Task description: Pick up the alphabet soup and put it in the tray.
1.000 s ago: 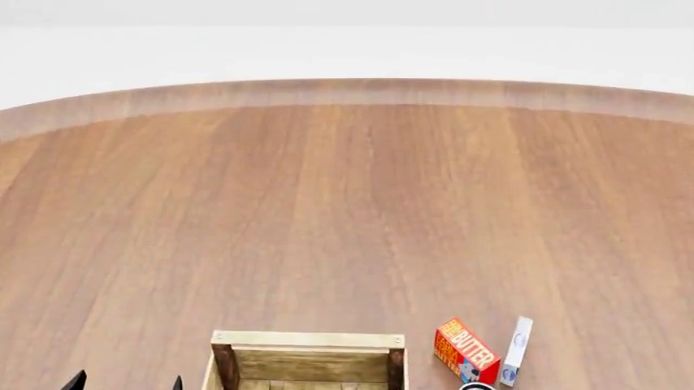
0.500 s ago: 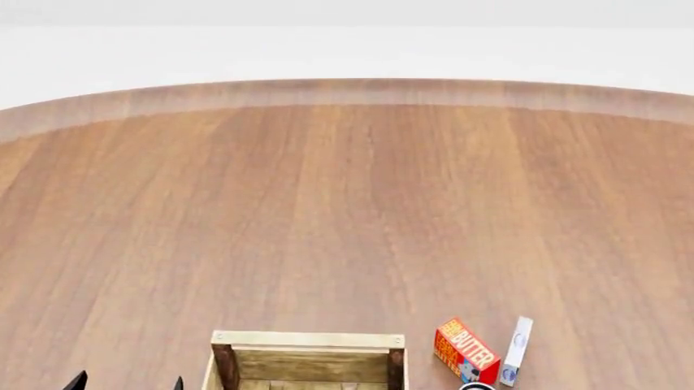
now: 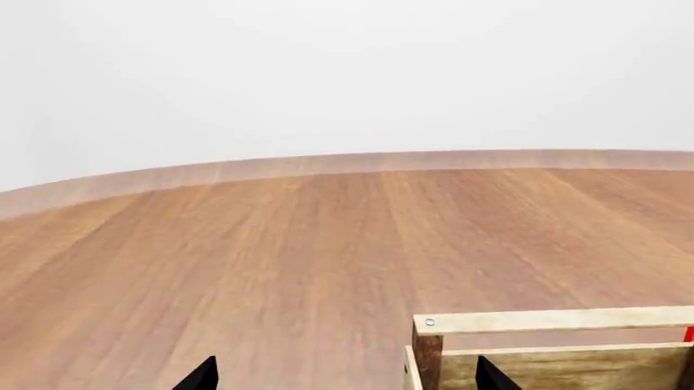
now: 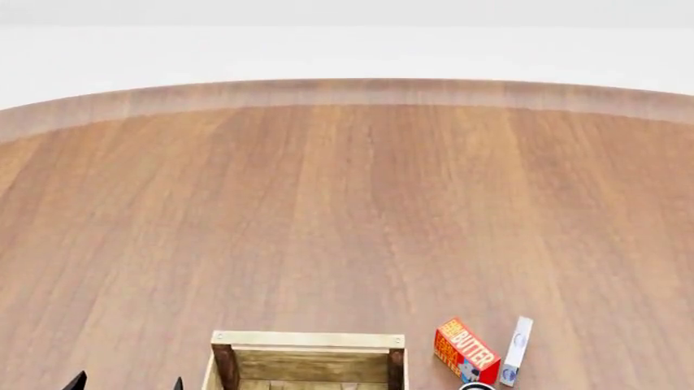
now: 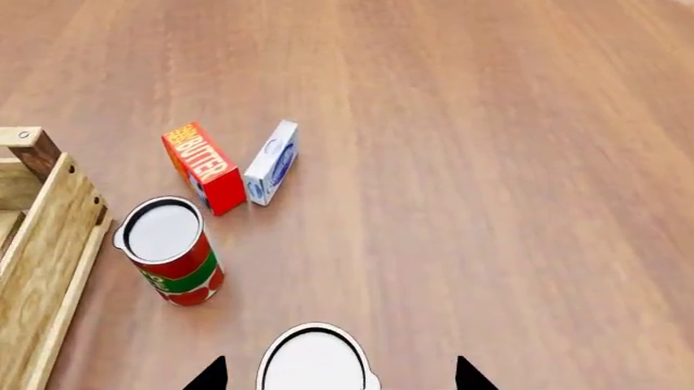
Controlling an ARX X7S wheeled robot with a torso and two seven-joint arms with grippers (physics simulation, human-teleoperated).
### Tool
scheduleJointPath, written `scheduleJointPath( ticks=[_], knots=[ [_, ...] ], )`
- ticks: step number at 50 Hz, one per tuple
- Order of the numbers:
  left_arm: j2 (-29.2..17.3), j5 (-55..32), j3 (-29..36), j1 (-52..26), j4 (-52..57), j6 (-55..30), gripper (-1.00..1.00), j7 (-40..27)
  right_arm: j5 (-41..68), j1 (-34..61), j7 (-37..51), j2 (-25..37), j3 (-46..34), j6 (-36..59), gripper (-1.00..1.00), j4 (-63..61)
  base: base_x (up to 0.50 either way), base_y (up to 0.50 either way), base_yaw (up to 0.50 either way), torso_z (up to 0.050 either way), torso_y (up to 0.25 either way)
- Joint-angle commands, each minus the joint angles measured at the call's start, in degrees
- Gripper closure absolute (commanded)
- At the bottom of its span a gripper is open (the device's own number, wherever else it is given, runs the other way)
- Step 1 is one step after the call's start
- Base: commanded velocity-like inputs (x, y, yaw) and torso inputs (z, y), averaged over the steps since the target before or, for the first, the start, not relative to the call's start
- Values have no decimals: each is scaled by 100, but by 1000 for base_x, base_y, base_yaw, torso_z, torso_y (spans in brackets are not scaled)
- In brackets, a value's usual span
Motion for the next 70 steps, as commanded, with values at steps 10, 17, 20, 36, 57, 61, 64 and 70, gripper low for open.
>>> scheduleJointPath(
  ticks=[10,17,20,36,57,61,64,70],
  knots=[
    [-42,-40,63,-25,-32,28,-100,-54,-448,64,-168,-263,-588,-580,-100,549,0,0,0,0,0],
    [-62,-58,78,-25,-19,26,-100,-75,-541,69,-206,-333,-671,-734,-100,719,0,0,0,0,0],
    [-70,-64,87,-19,-5,27,-100,-84,-585,75,-214,-369,-720,-792,-100,787,0,0,0,0,0],
    [-112,-103,121,-14,19,30,-100,-128,-830,215,-313,-450,-1074,-1020,-100,1193,0,0,0,0,0],
    [-151,-137,181,-19,-1,54,-100,-174,-931,210,-366,-510,-1187,-1199,-100,1446,0,0,0,0,0],
    [-159,-148,191,-22,-2,53,-100,-181,-948,207,-365,-514,-1194,-1222,-100,1490,0,0,0,0,0],
    [-167,-157,197,-20,4,51,-100,-187,-951,205,-365,-510,-1188,-1234,-100,1509,0,0,0,0,0],
    [-176,-162,214,-23,-1,59,-100,-203,-958,191,-360,-521,-1200,-1252,-100,1527,0,0,0,0,0]
  ],
)
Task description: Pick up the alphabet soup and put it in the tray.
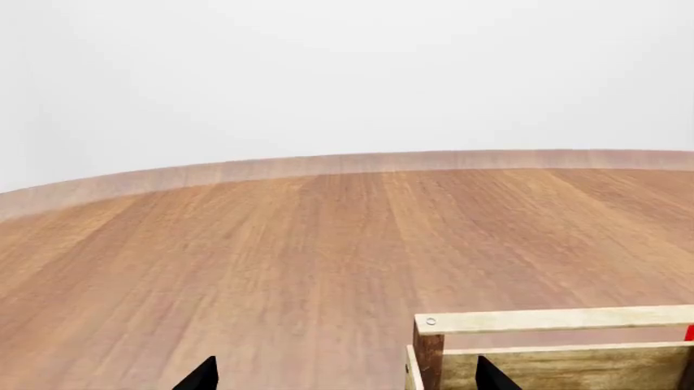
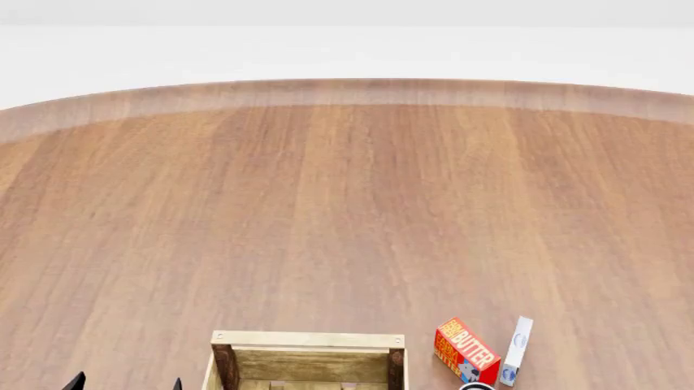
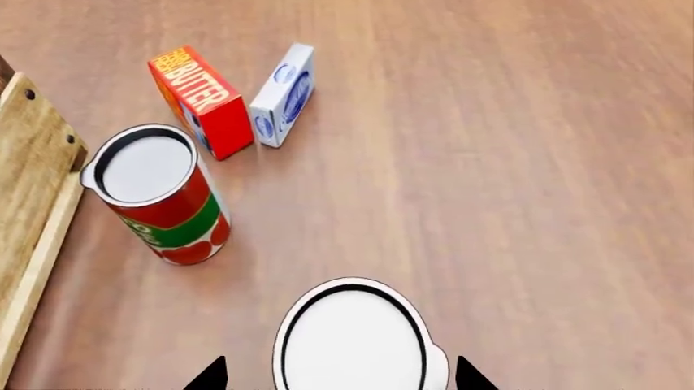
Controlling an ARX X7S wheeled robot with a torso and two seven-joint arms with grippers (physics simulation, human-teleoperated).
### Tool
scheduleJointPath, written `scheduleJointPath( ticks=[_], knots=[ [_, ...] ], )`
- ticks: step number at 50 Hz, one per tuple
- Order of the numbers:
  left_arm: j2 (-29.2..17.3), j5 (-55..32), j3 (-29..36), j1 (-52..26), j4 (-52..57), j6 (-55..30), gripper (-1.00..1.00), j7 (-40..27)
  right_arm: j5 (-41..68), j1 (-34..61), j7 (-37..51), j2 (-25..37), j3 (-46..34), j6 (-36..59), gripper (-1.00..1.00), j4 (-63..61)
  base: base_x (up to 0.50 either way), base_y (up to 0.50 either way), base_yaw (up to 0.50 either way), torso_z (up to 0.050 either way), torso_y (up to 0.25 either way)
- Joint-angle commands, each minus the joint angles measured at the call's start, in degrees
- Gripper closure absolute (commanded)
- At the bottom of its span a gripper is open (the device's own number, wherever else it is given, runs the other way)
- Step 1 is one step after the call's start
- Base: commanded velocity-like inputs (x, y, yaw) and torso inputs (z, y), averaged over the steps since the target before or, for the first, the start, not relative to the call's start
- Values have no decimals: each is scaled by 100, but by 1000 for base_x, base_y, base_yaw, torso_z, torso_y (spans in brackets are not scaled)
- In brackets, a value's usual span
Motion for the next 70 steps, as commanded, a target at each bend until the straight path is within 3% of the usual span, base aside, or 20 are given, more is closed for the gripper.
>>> scheduleJointPath(
  ticks=[1,22,23,52,70],
  knots=[
    [-21,-20,30,-3,-2,8,-100,-26,-35,-12,-13,-16,-29,-69,-100,97,0,0,0,0,0],
    [-56,-35,88,-19,-23,31,-100,-78,-113,4,-25,-34,-93,-200,-100,245,0,0,0,0,0],
    [-57,-38,91,-20,-24,28,-100,-79,-114,3,-15,-30,-84,-202,100,233,0,0,0,0,0],
    [-99,-95,164,-46,-56,52,-100,-122,384,-201,274,115,318,275,100,-796,0,0,0,0,0],
    [-145,-120,210,-27,5,43,-100,-170,1344,-122,739,263,825,1185,100,-2083,0,0,0,0,1]
  ],
)
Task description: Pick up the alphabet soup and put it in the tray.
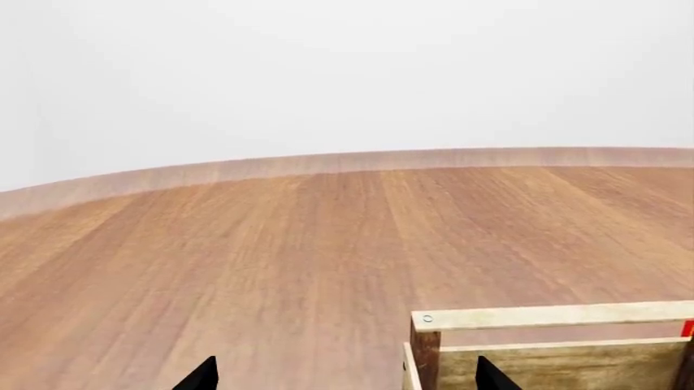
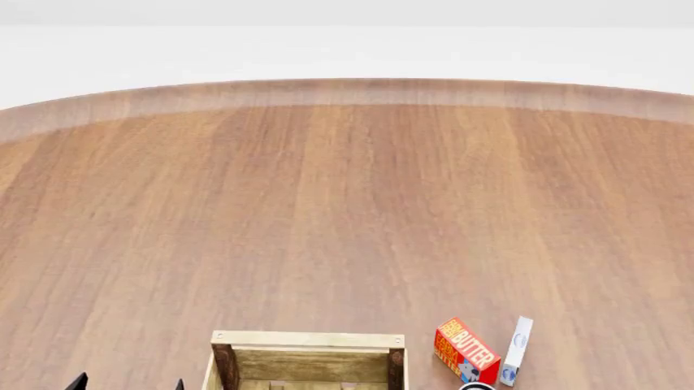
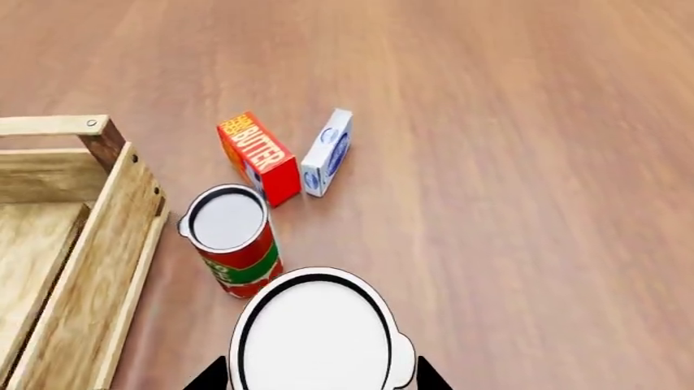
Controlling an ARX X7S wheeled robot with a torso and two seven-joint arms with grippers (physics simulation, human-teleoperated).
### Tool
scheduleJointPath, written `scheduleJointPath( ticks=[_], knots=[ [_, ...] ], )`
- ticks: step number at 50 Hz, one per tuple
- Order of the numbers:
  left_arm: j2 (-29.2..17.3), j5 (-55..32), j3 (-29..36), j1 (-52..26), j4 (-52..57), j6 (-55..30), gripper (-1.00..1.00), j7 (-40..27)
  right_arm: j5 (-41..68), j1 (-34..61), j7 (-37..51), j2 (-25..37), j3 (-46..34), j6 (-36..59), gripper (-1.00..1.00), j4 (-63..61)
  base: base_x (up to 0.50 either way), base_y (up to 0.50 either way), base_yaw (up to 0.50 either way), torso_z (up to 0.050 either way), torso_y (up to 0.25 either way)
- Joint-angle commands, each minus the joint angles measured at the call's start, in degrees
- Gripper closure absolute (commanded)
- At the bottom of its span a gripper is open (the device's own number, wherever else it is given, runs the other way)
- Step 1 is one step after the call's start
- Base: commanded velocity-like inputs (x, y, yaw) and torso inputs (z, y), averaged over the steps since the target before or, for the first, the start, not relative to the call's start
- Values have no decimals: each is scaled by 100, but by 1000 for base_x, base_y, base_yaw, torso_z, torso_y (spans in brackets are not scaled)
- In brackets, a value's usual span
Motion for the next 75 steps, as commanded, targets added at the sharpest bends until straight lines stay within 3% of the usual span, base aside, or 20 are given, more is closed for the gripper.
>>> scheduleJointPath(
  ticks=[1,29,49,63,75],
  knots=[
    [-29,-17,29,6,34,0,-100,-29,550,118,241,106,328,567,100,-877,0,0,0,0,0],
    [-65,-120,66,-56,-19,32,-100,-72,2751,1629,2070,-83,408,2382,100,-1515,0,0,0,0,1],
    [-112,-163,106,-43,32,29,-100,-116,3565,2578,2710,-408,-269,2642,100,-1330,0,0,0,0,1],
    [-149,-195,123,-28,92,15,-100,-156,3380,2984,2632,-661,-933,2542,100,-1143,0,0,0,0,0],
    [-153,-197,149,-66,7,64,-100,-167,2504,2975,1990,-711,-1621,2125,100,-964,0,0,0,0,1]
  ],
)
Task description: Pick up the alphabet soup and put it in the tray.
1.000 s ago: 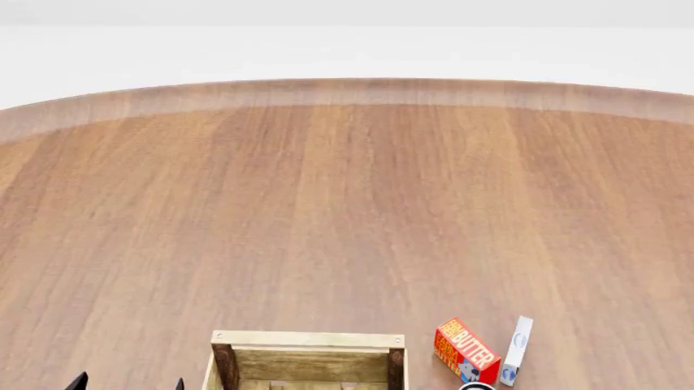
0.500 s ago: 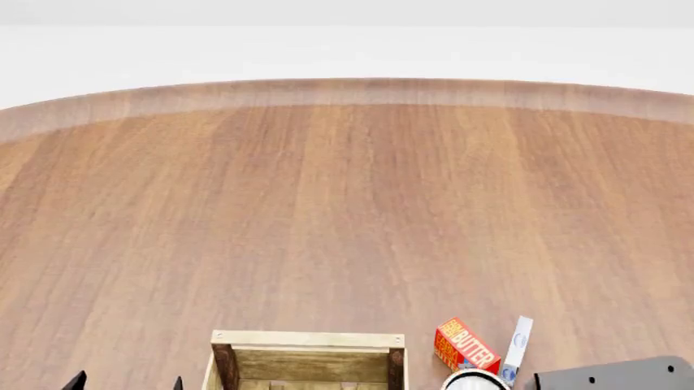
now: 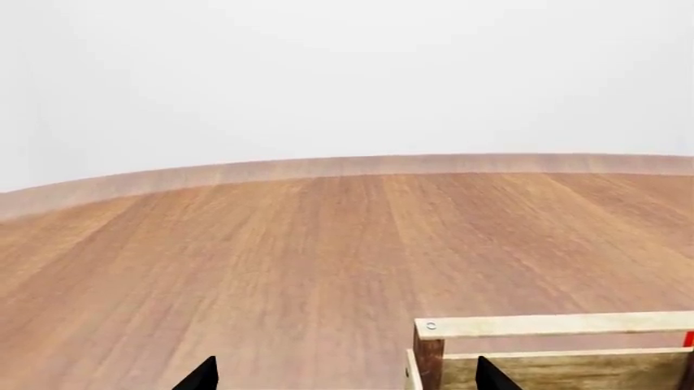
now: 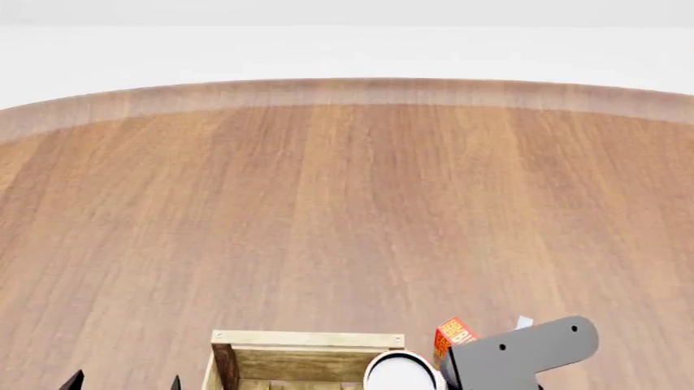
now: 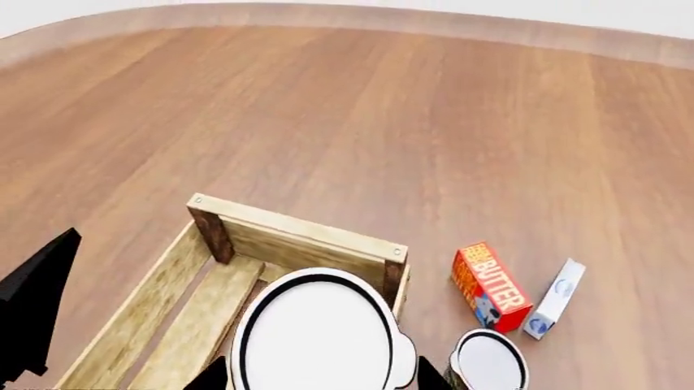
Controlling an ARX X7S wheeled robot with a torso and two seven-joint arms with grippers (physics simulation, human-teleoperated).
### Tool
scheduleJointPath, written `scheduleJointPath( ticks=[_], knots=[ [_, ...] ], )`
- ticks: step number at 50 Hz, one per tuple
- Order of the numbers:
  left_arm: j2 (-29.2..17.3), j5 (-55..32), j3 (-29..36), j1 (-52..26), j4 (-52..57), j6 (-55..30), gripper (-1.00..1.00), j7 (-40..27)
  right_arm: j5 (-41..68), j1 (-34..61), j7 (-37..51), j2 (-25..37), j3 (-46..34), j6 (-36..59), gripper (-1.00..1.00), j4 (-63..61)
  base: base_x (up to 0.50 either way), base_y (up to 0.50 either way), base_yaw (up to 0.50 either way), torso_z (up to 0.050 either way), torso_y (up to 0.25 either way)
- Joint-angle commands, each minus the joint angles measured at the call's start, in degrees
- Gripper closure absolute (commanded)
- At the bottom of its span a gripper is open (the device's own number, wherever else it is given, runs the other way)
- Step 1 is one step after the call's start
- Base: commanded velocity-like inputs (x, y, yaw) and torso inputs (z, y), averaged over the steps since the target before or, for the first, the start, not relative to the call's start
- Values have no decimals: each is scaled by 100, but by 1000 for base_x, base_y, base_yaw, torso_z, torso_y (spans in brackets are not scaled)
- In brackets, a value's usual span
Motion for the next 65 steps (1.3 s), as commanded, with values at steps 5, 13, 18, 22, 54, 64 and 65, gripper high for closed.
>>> scheduleJointPath(
  ticks=[5,13,18,22,54,64,65],
  knots=[
    [-20,-17,28,-24,-44,22,-100,-25,-872,130,-623,-143,-777,-456,100,246,0,0,0,3,0],
    [-34,-40,39,-26,-38,22,-100,-35,-1081,107,-763,-216,-1022,-618,100,358,0,0,0,0,1],
    [-37,-44,48,-46,-51,26,-100,-43,-1324,71,-931,-238,-1231,-798,100,483,0,0,0,0,0],
    [-50,-45,56,-28,-27,28,-100,-56,-1500,15,-1051,-271,-1395,-944,100,581,0,0,0,0,0],
    [-90,-98,104,-62,-33,32,-100,-110,-2608,-204,-1821,-464,-2534,-1887,100,1576,0,0,0,0,1],
    [-112,-107,116,-55,-13,37,-100,-132,-2687,-250,-1879,-479,-2646,-1976,100,1732,0,0,0,0,0],
    [-118,-111,115,-46,3,33,-100,-137,-2702,-254,-1888,-477,-2665,-1989,100,1740,0,0,0,0,0]
  ],
)
